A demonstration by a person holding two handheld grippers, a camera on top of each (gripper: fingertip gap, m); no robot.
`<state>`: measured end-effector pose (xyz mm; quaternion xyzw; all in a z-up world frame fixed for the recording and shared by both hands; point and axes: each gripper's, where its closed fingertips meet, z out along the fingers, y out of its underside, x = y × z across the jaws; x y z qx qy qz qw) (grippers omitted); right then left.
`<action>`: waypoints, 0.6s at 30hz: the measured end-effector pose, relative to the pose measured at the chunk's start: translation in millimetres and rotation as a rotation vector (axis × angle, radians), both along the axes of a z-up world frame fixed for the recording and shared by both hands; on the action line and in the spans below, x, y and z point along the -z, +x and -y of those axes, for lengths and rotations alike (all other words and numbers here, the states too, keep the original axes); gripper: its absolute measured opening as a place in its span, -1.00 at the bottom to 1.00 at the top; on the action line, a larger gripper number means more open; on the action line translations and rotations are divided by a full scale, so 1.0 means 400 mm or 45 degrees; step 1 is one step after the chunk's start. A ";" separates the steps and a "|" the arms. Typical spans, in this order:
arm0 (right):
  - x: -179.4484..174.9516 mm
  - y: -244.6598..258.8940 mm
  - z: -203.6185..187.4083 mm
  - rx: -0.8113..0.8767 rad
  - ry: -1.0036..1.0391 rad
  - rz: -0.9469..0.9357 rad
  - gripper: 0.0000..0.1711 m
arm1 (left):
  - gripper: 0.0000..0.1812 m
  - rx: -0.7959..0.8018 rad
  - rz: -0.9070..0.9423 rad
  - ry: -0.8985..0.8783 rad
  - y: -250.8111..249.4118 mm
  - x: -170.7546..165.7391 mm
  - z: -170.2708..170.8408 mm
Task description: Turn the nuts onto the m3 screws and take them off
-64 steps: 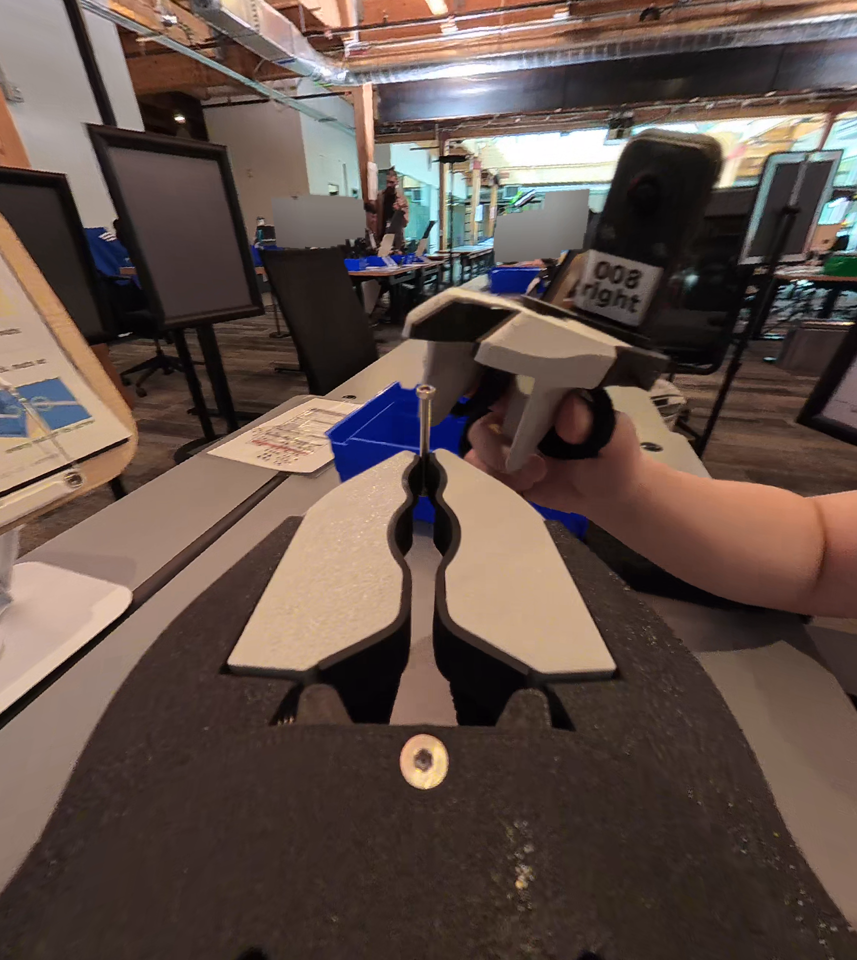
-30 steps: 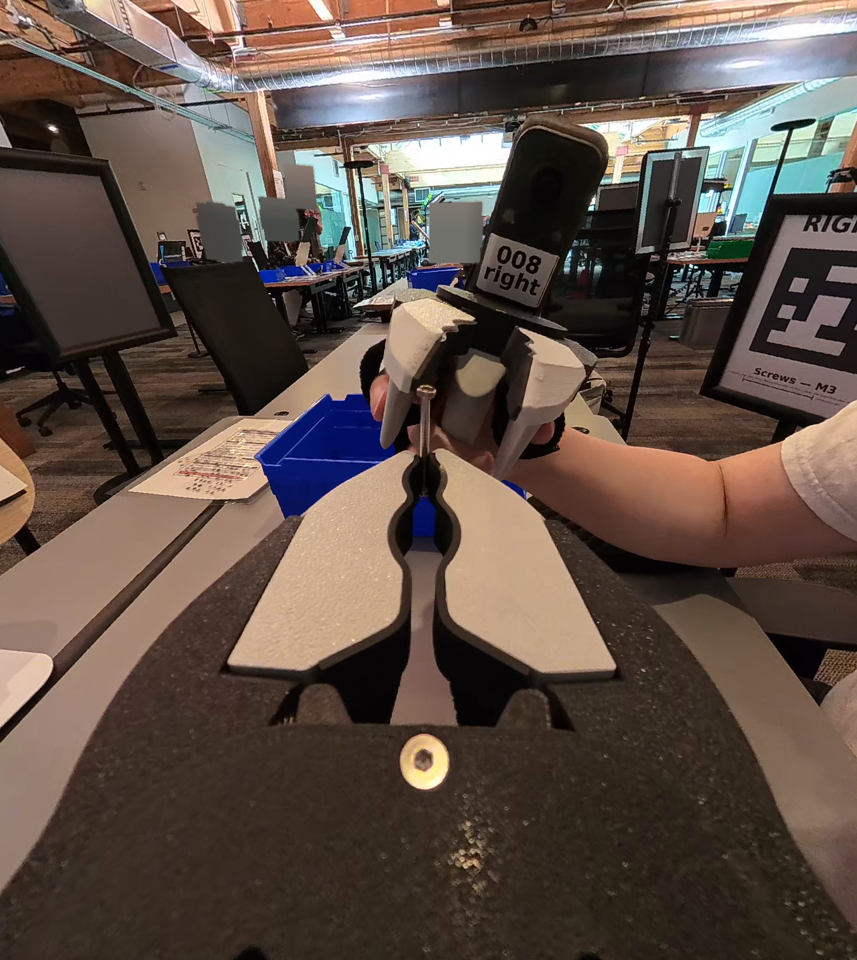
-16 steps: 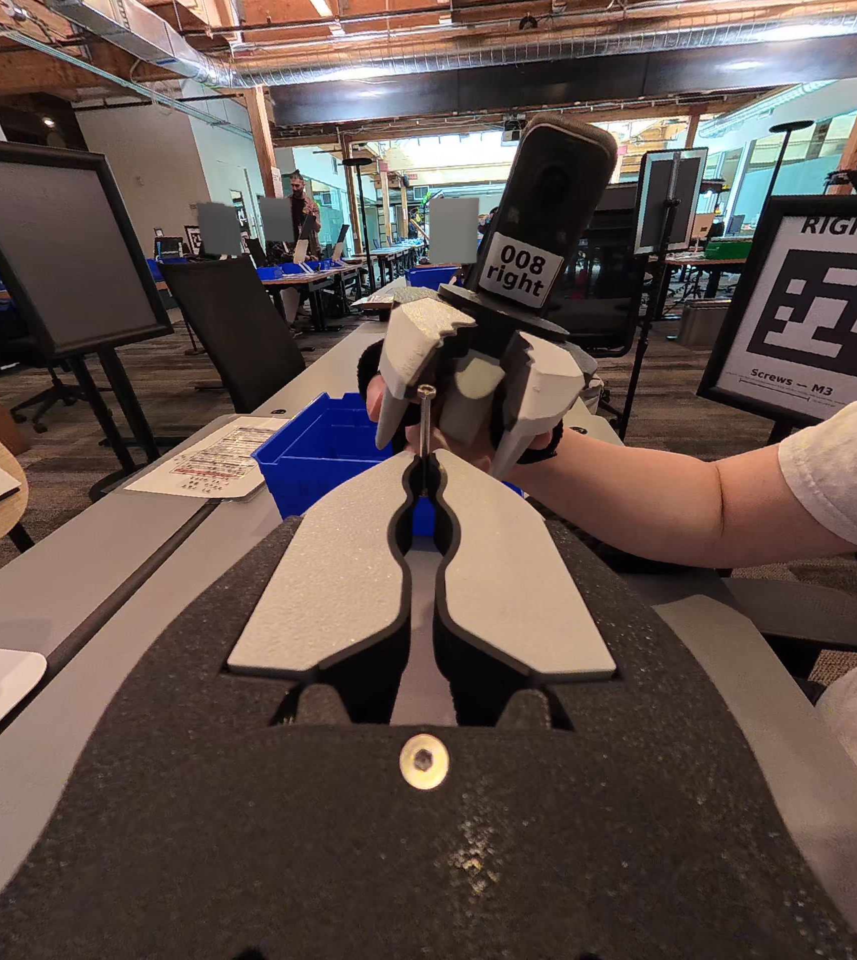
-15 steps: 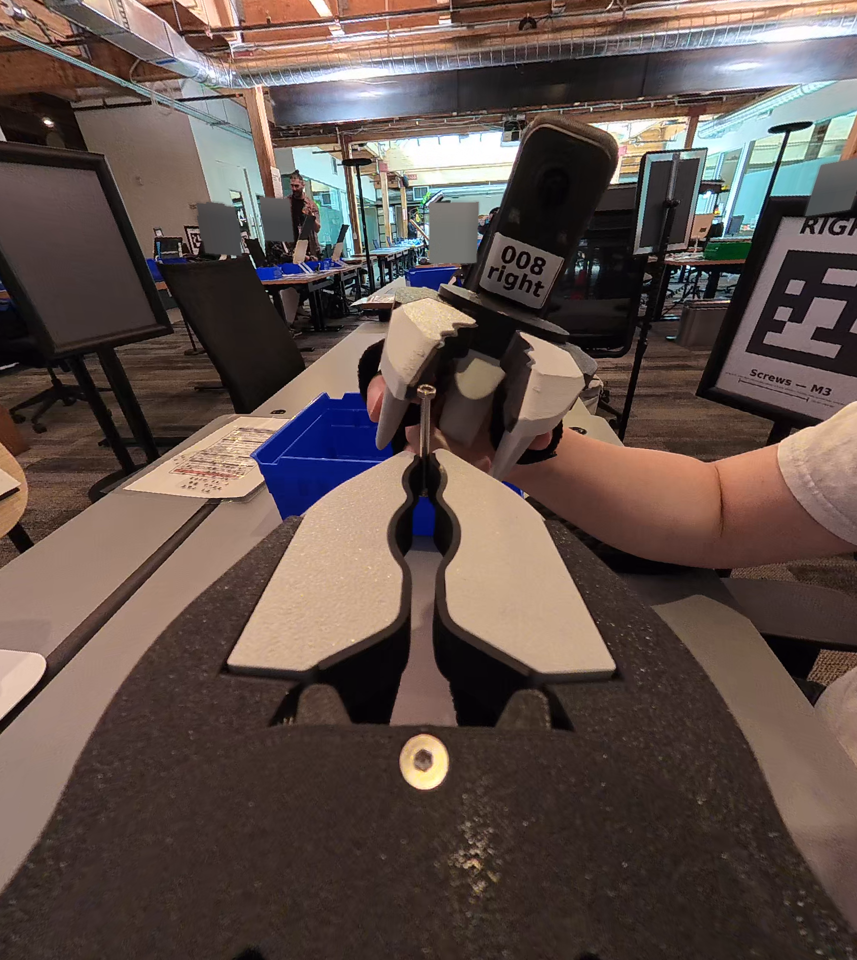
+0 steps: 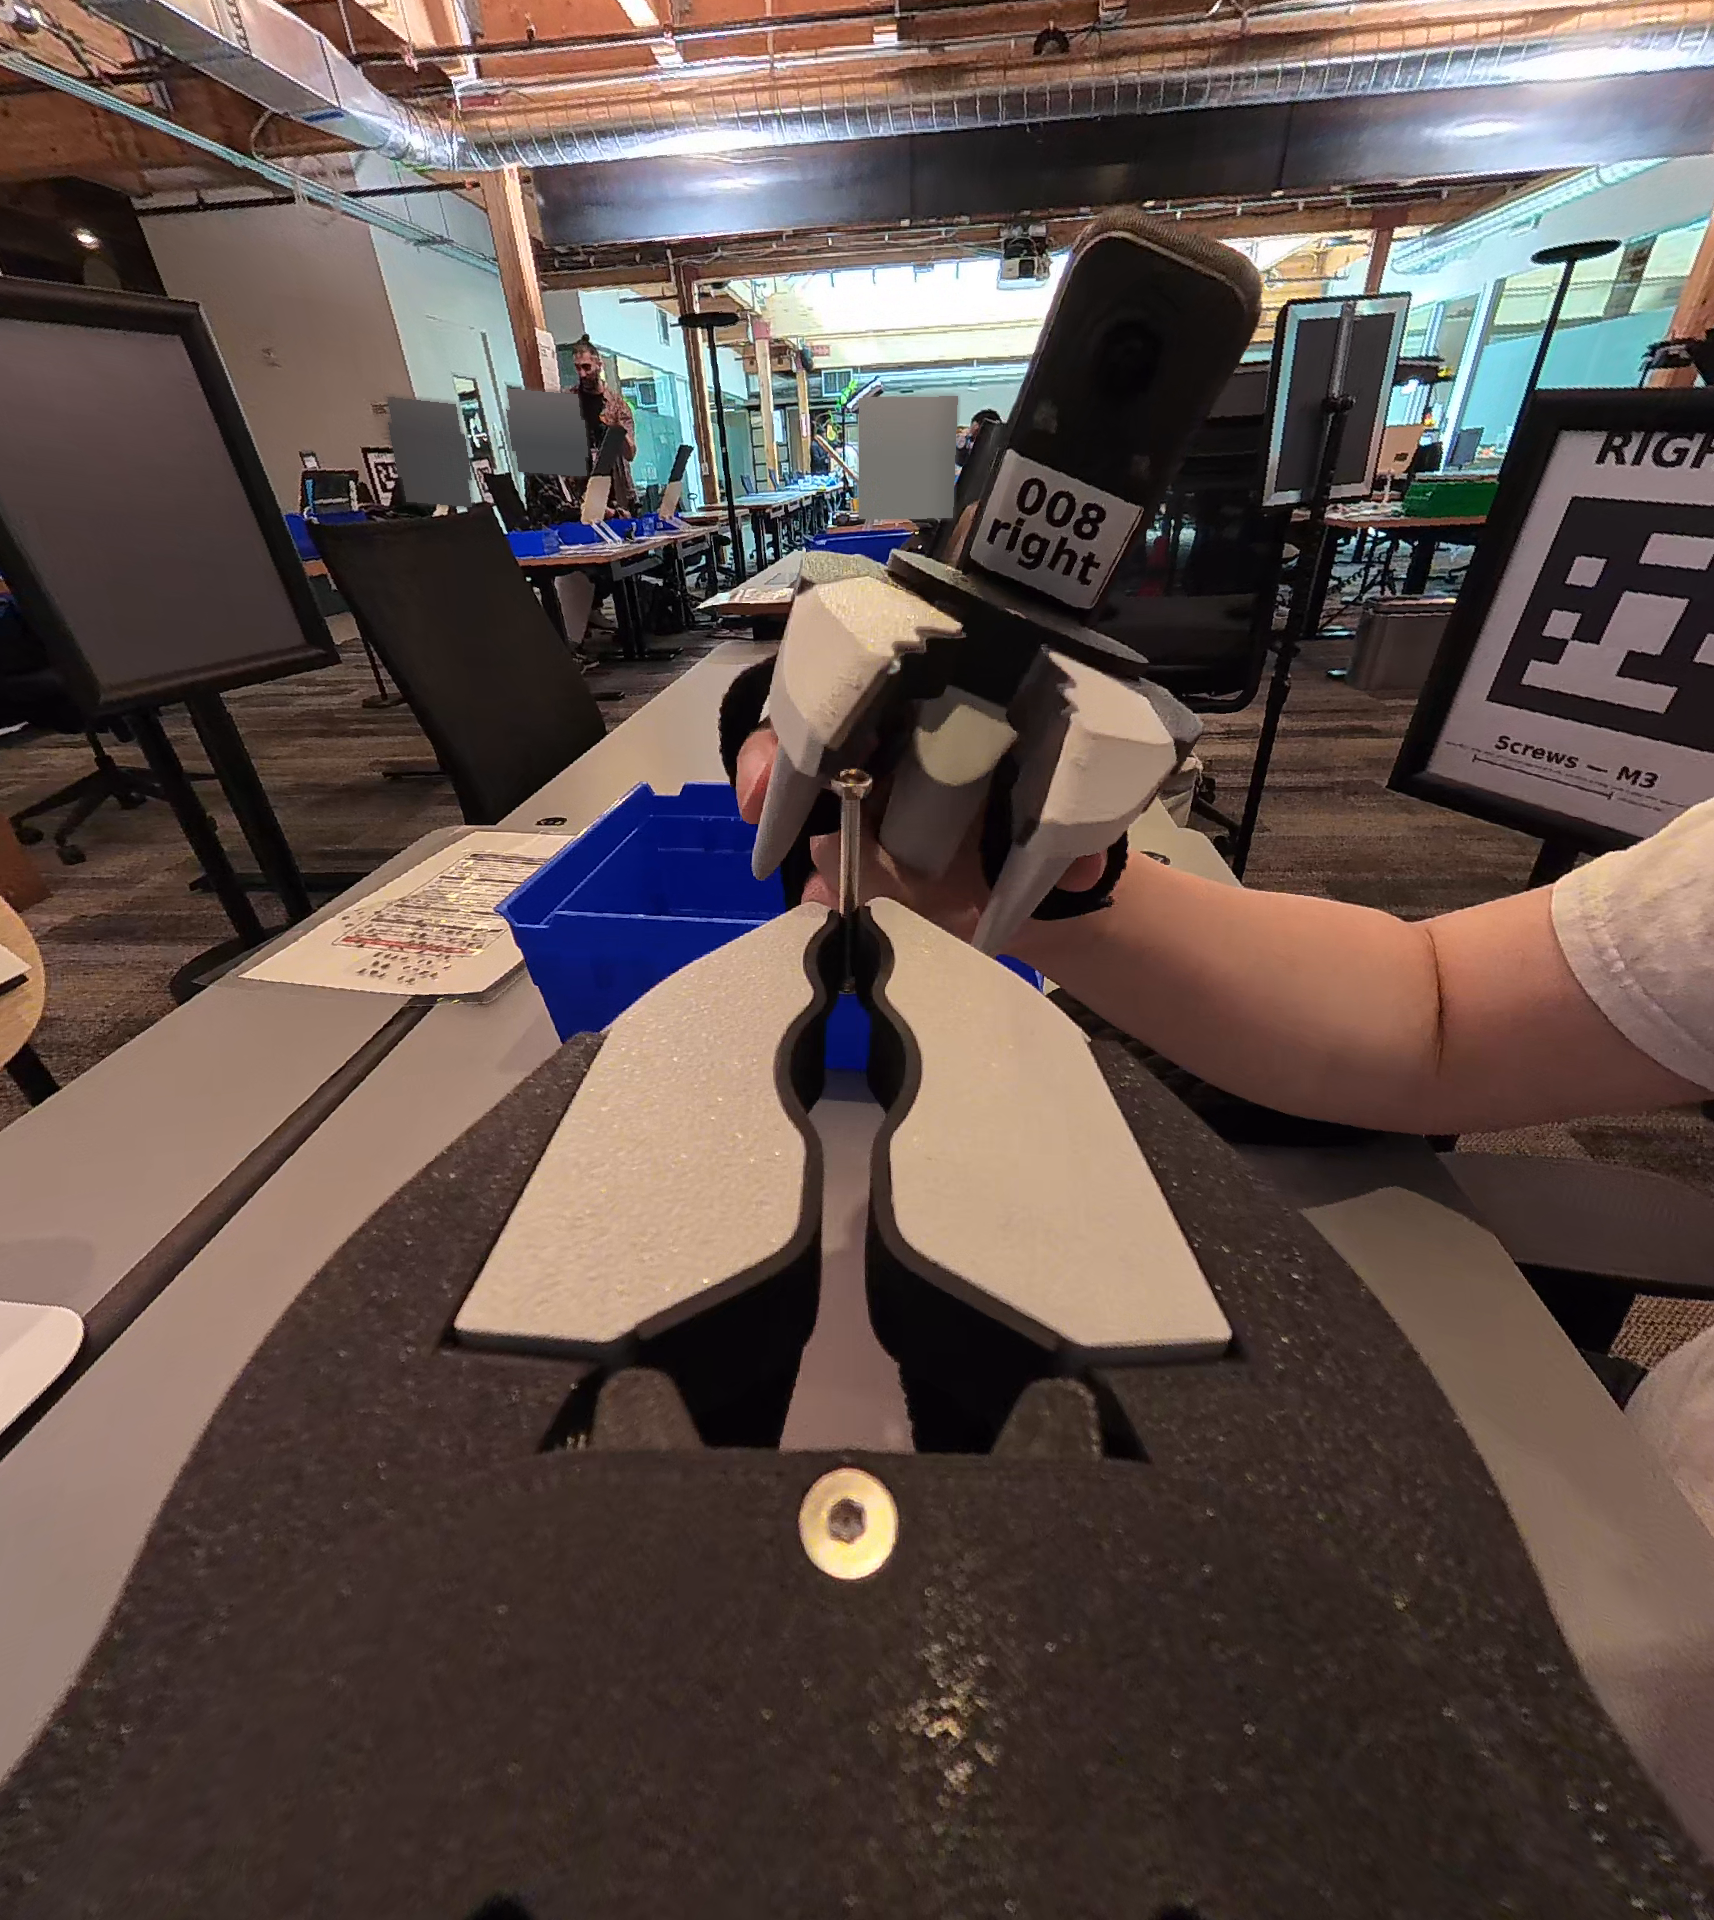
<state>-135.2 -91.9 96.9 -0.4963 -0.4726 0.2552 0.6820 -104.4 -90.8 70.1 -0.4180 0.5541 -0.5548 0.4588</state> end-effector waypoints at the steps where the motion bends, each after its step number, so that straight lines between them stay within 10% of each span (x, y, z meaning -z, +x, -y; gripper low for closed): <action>1: 0.002 0.000 -0.001 0.001 0.000 0.004 -0.68 | -0.98 0.000 0.000 0.001 0.000 0.000 0.000; 18: 0.004 0.006 0.001 -0.005 -0.008 0.015 -0.70 | -0.98 -0.001 -0.002 0.003 0.001 0.001 0.001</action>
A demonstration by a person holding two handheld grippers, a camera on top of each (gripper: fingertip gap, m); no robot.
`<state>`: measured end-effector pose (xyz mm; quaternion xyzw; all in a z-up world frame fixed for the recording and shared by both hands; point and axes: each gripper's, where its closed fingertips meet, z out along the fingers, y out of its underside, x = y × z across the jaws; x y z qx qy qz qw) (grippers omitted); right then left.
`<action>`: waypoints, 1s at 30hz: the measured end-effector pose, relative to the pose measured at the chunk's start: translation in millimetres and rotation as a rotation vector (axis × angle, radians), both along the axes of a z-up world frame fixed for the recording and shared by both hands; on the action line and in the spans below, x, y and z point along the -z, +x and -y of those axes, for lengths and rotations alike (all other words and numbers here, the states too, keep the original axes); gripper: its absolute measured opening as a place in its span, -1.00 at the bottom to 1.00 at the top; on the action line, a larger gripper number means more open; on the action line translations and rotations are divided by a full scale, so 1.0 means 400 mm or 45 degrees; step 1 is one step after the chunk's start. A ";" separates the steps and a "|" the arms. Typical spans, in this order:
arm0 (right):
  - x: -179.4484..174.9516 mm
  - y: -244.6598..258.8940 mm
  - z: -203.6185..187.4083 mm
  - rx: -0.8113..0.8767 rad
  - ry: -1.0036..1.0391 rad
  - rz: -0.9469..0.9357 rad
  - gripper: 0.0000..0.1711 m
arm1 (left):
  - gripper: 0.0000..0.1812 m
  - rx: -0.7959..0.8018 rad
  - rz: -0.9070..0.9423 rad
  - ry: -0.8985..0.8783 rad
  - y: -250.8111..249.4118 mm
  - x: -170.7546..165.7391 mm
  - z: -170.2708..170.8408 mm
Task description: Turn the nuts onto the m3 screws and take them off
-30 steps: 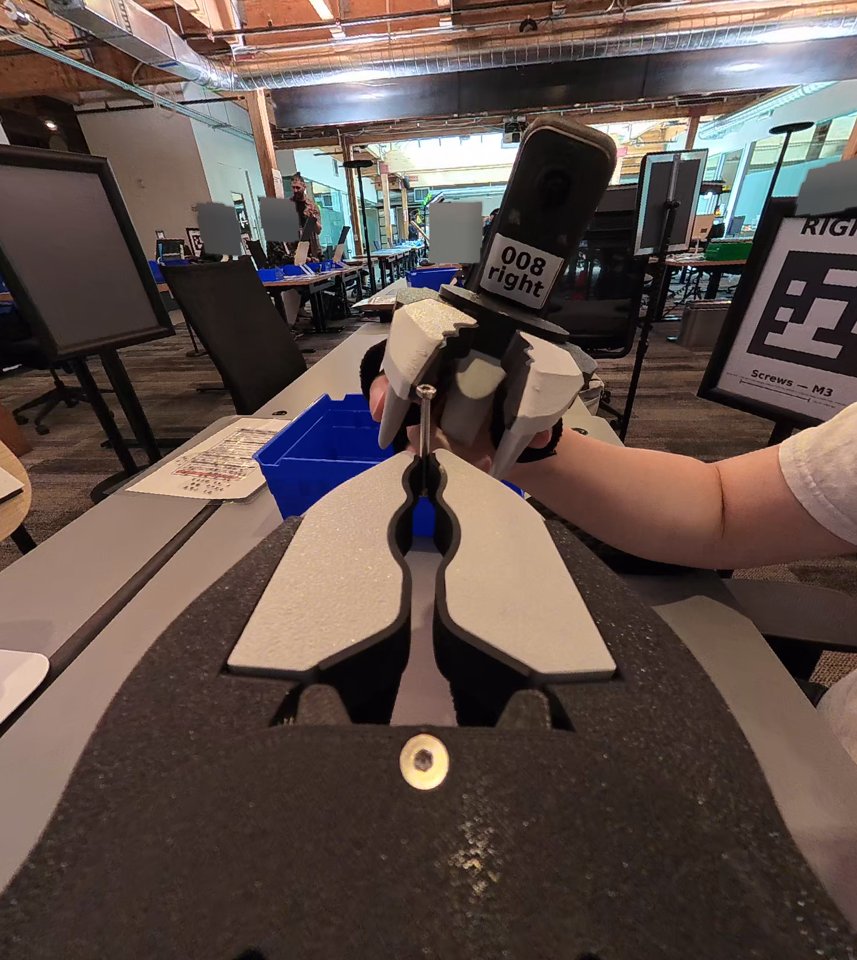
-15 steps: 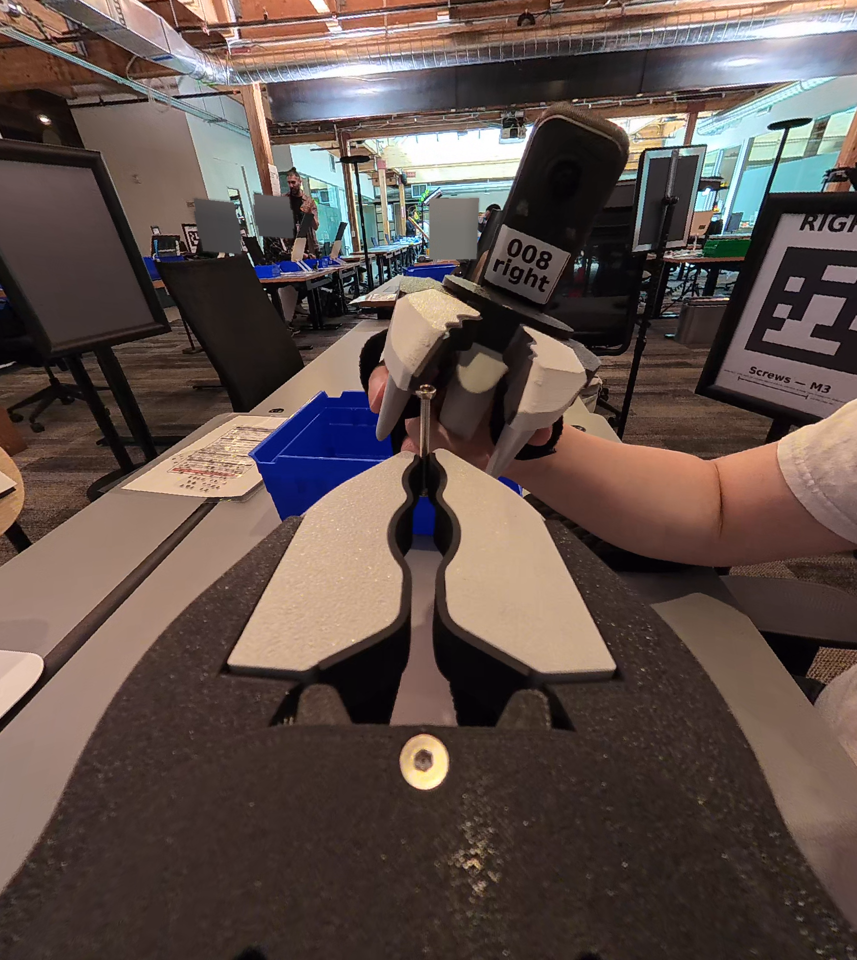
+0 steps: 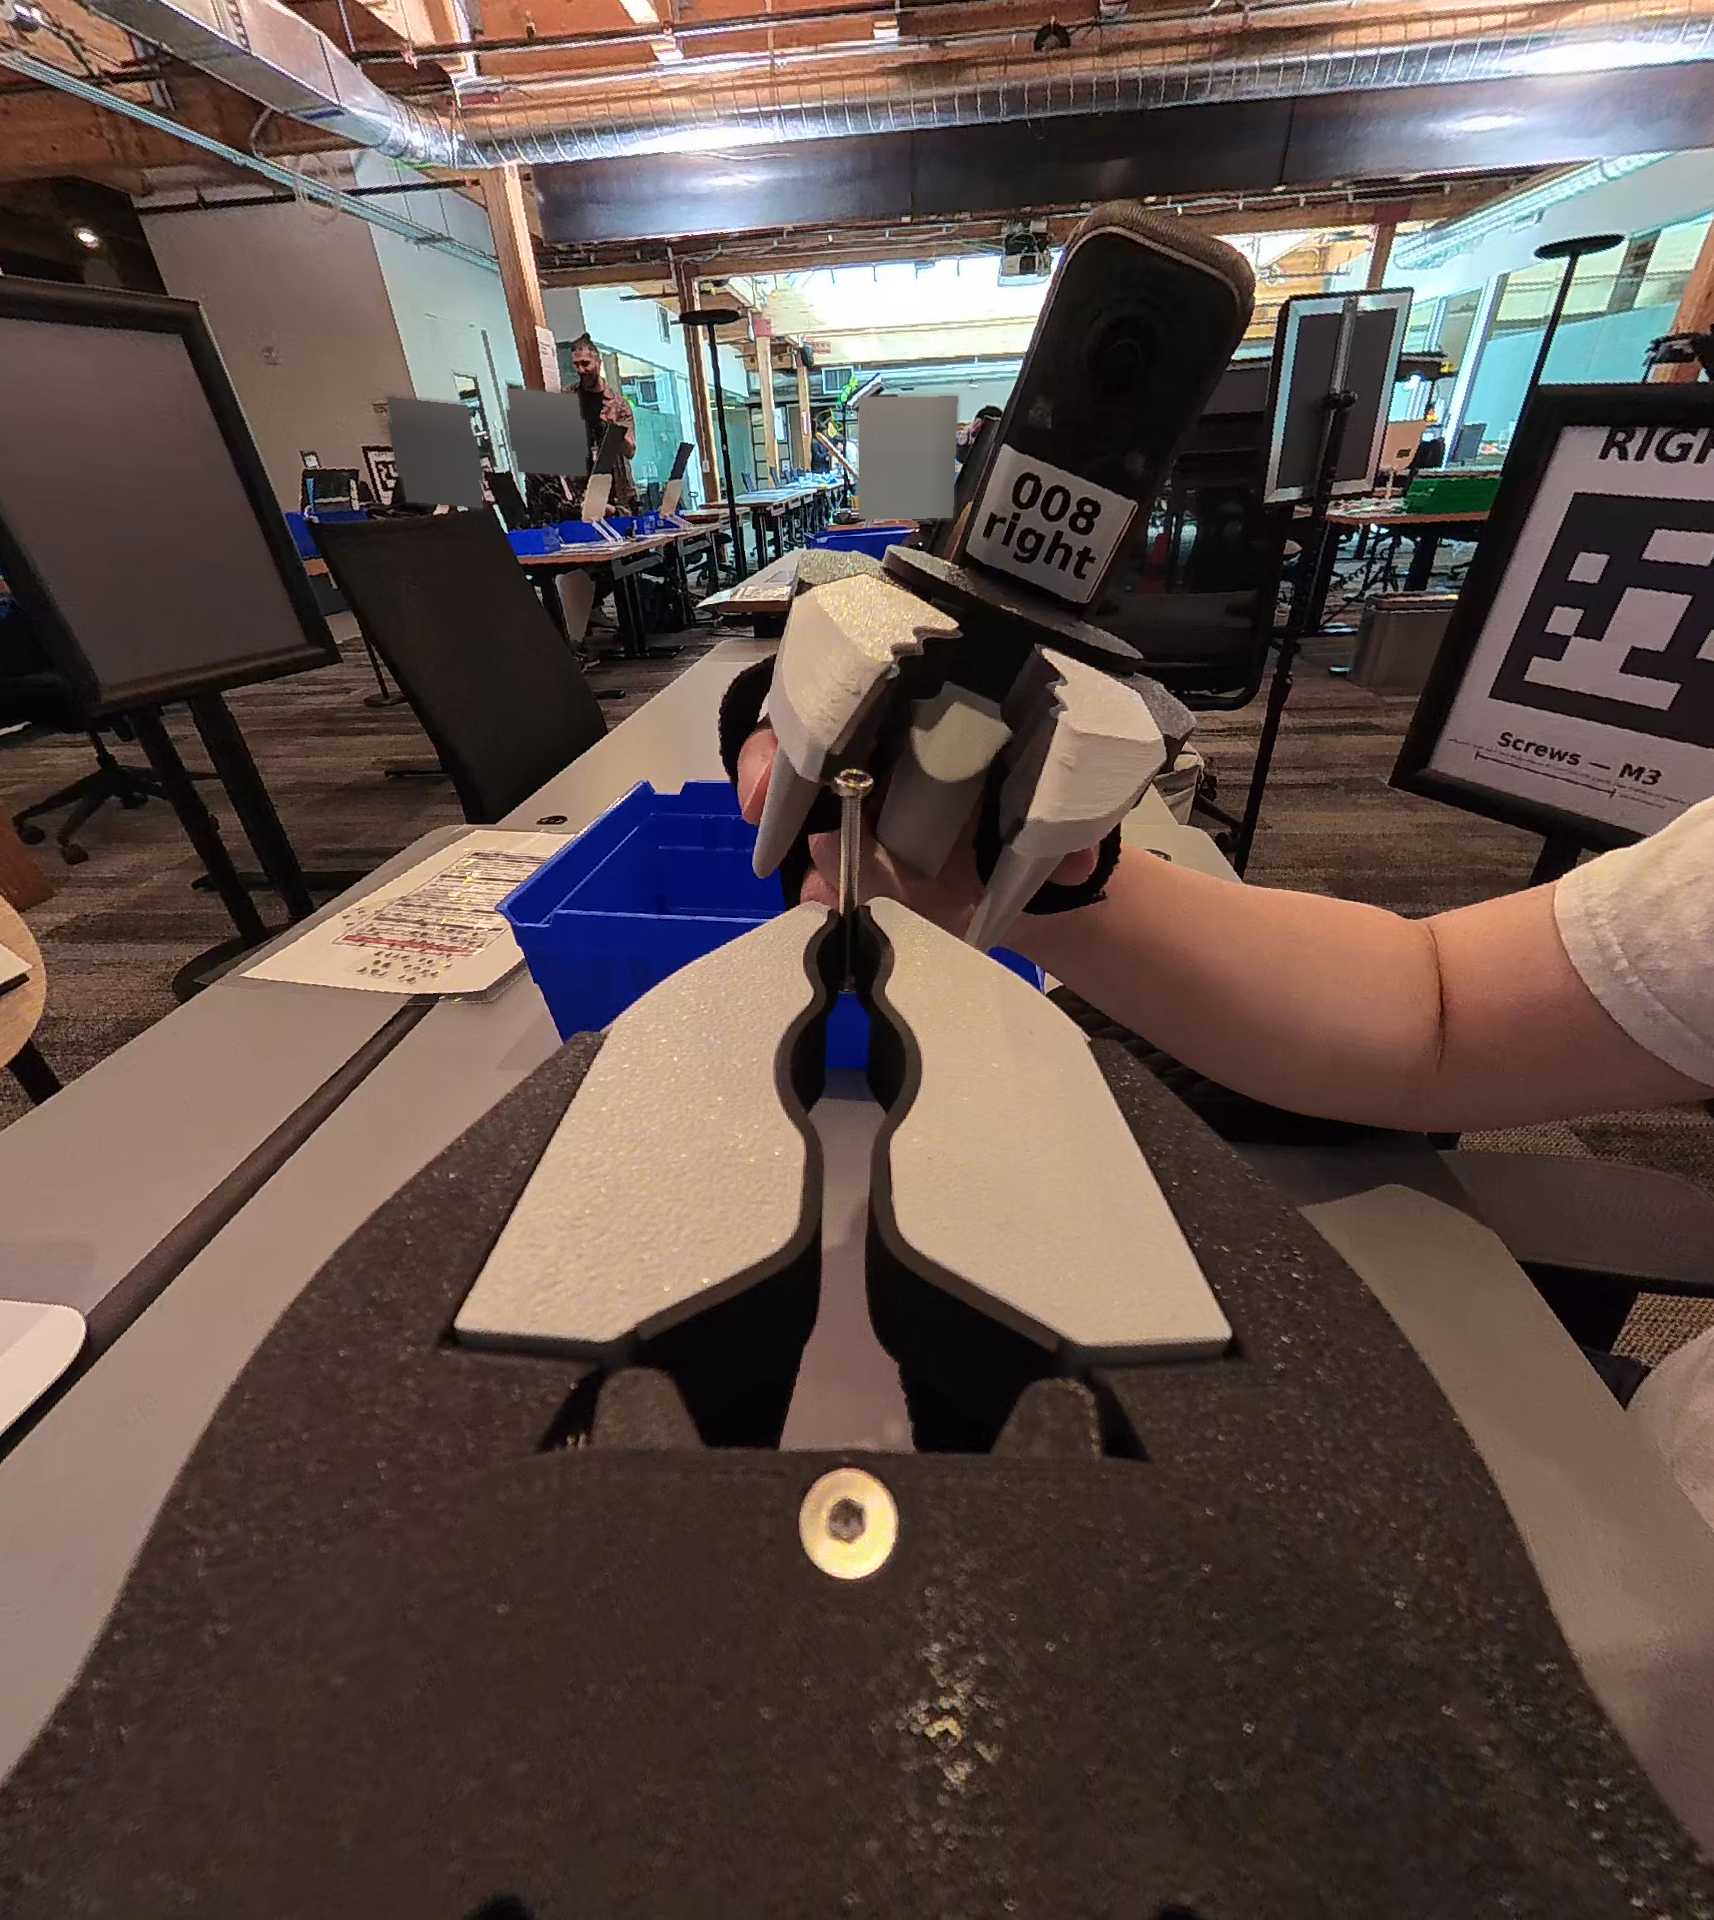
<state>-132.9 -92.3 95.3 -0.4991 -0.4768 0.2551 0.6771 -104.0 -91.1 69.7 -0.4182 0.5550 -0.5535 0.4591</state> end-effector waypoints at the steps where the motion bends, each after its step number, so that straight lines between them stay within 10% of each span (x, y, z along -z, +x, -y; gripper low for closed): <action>1: 0.000 0.001 0.000 0.001 0.001 0.002 -0.71 | -0.98 -0.002 0.000 0.001 0.000 0.000 0.000; 30: -0.002 0.014 -0.051 0.158 -0.089 -0.055 -0.89 | -0.98 -0.075 -0.010 -0.025 0.000 0.002 -0.024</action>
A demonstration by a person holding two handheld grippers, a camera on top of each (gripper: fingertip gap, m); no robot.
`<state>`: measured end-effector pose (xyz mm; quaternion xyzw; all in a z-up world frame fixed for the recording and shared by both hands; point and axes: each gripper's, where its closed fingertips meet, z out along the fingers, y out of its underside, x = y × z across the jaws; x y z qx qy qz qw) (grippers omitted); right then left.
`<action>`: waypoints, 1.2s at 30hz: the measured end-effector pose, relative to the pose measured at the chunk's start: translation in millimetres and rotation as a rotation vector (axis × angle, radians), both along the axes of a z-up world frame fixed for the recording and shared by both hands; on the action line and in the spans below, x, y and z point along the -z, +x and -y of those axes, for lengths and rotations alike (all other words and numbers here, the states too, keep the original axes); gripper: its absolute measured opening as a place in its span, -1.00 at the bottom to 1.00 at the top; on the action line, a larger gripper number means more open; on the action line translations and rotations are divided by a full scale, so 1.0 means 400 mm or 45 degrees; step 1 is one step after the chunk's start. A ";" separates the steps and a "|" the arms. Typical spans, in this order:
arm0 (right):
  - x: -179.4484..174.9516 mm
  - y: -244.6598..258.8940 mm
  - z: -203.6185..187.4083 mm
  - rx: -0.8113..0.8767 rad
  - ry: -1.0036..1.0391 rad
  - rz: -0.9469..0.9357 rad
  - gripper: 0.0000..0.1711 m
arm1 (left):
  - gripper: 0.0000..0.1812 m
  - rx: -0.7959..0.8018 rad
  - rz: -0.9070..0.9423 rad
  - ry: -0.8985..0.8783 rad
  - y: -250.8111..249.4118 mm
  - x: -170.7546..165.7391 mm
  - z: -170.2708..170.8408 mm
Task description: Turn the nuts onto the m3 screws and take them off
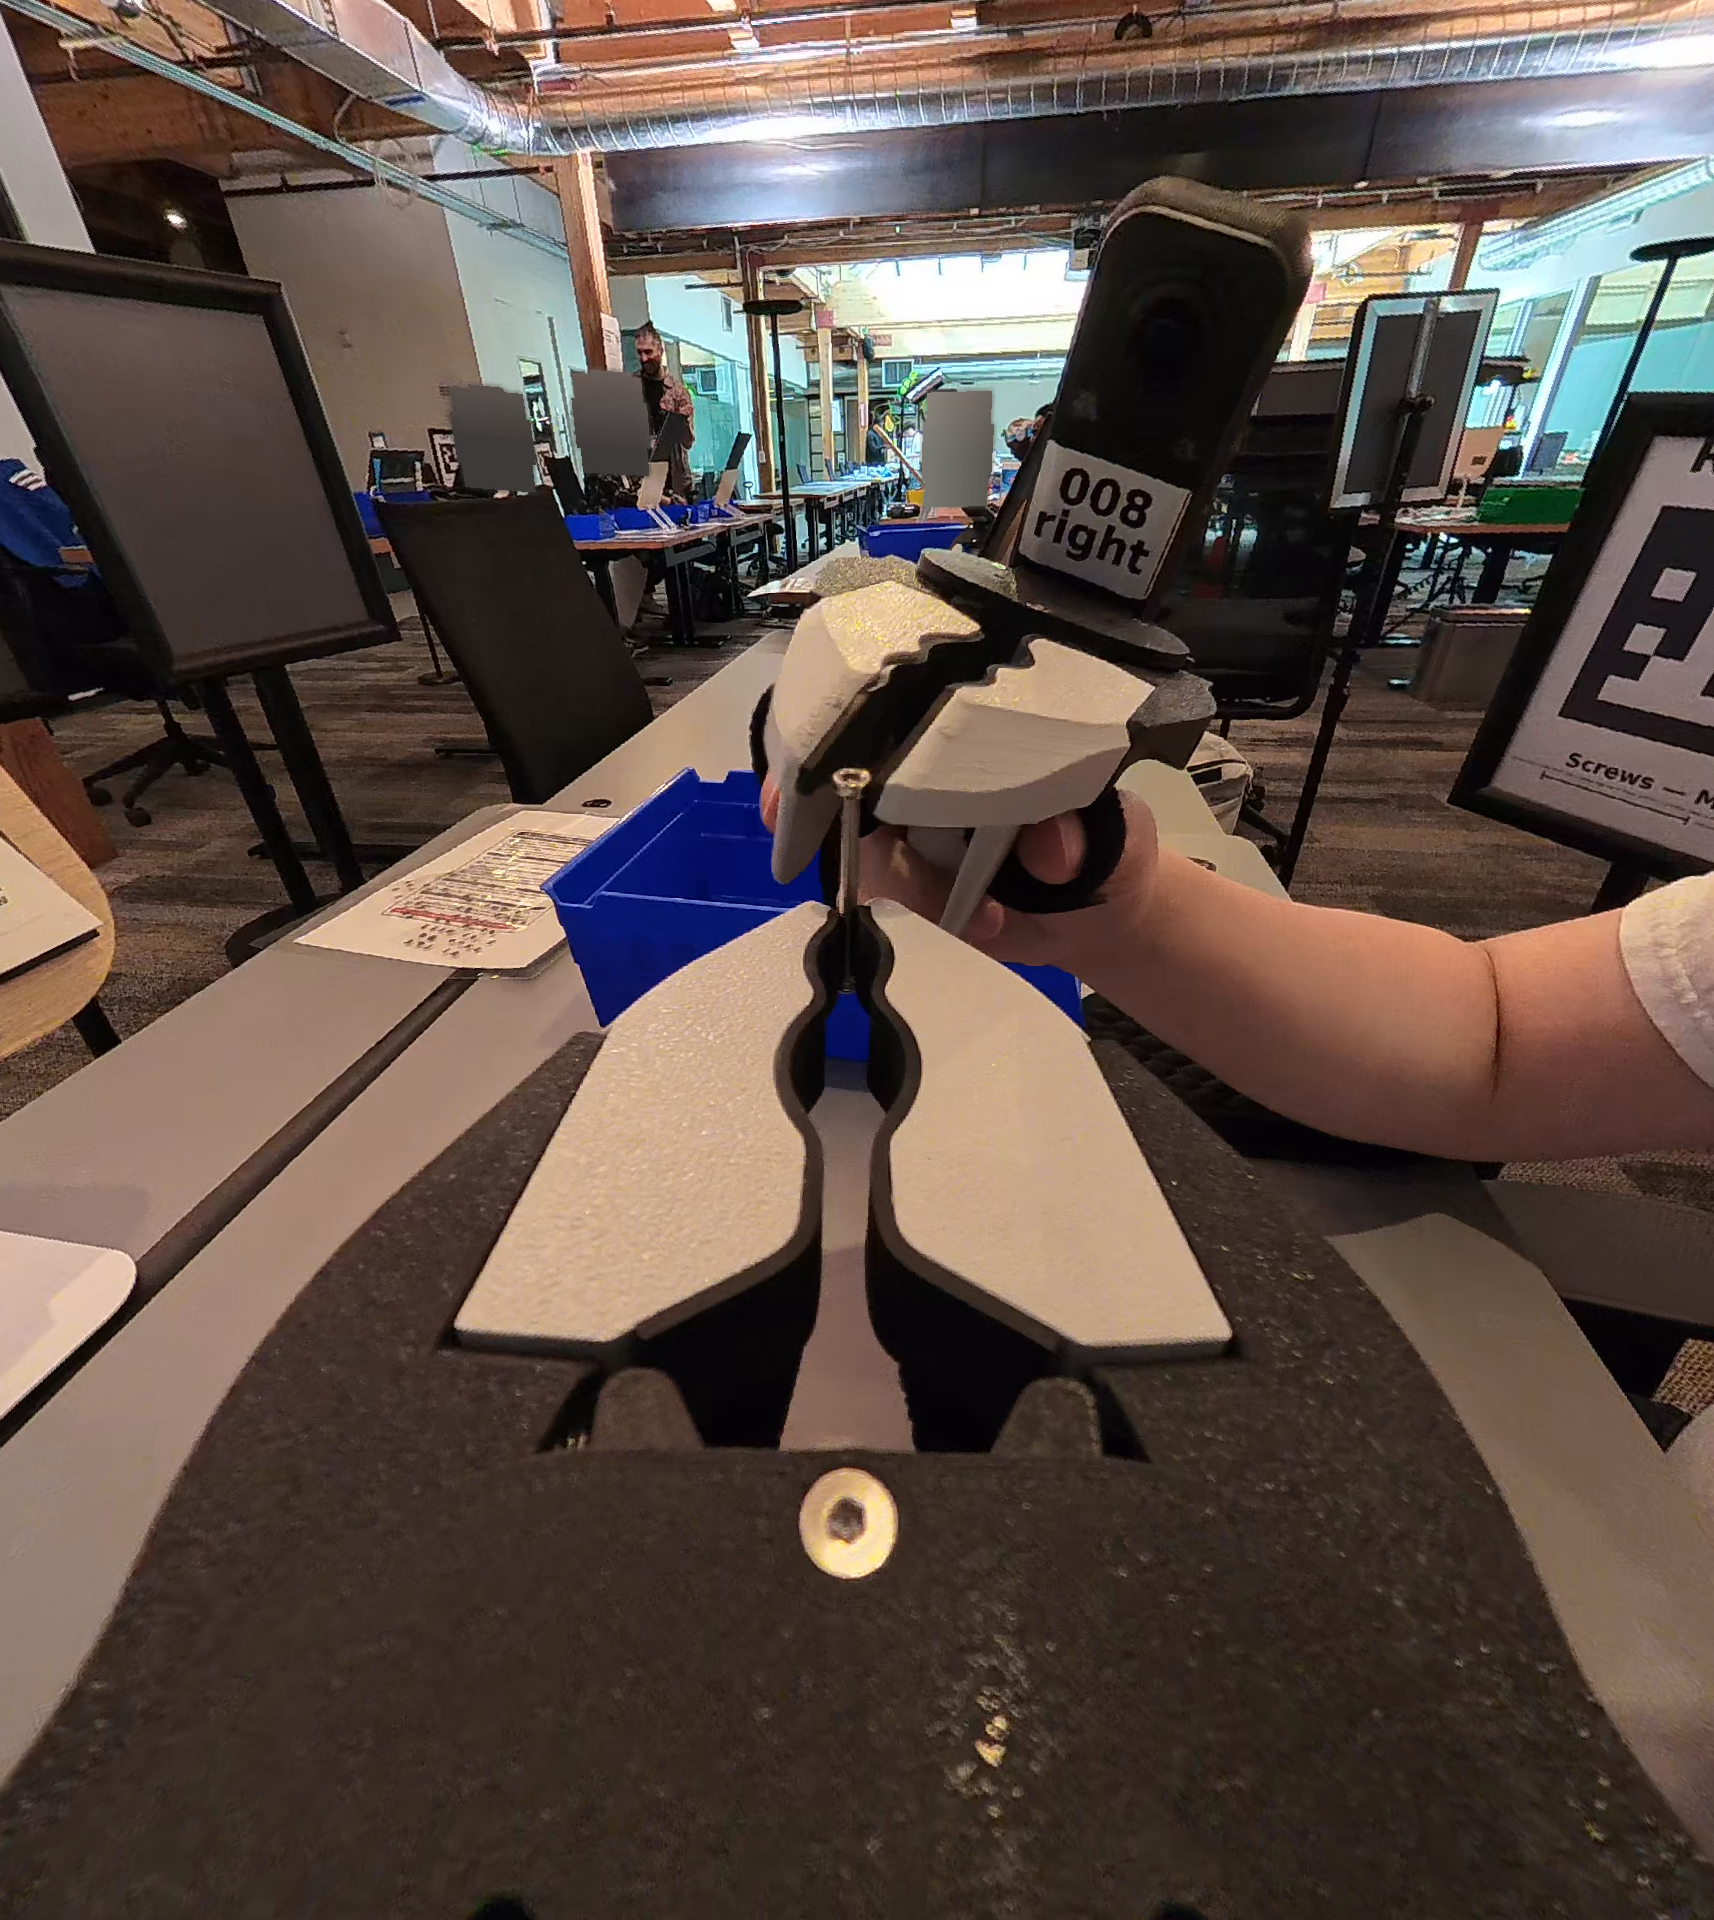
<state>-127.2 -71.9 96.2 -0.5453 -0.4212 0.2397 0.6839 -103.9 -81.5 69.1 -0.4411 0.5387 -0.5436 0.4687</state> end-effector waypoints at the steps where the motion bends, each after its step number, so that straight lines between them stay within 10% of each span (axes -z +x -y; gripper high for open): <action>1: 0.000 -0.001 0.001 -0.004 0.001 -0.001 -0.90 | -0.98 0.001 0.000 0.001 0.000 0.000 0.001; 8: -0.002 -0.006 0.020 -0.101 -0.018 -0.015 -0.93 | -0.98 0.086 -0.004 -0.012 -0.004 -0.003 0.023; 22: 0.015 -0.018 0.191 -1.000 -0.374 -0.200 -0.94 | -0.98 0.714 -0.078 -0.141 -0.034 0.015 0.204; 36: 0.007 -0.014 0.118 -0.702 -0.312 -0.202 -0.94 | -0.99 0.455 -0.080 -0.080 -0.017 0.009 0.128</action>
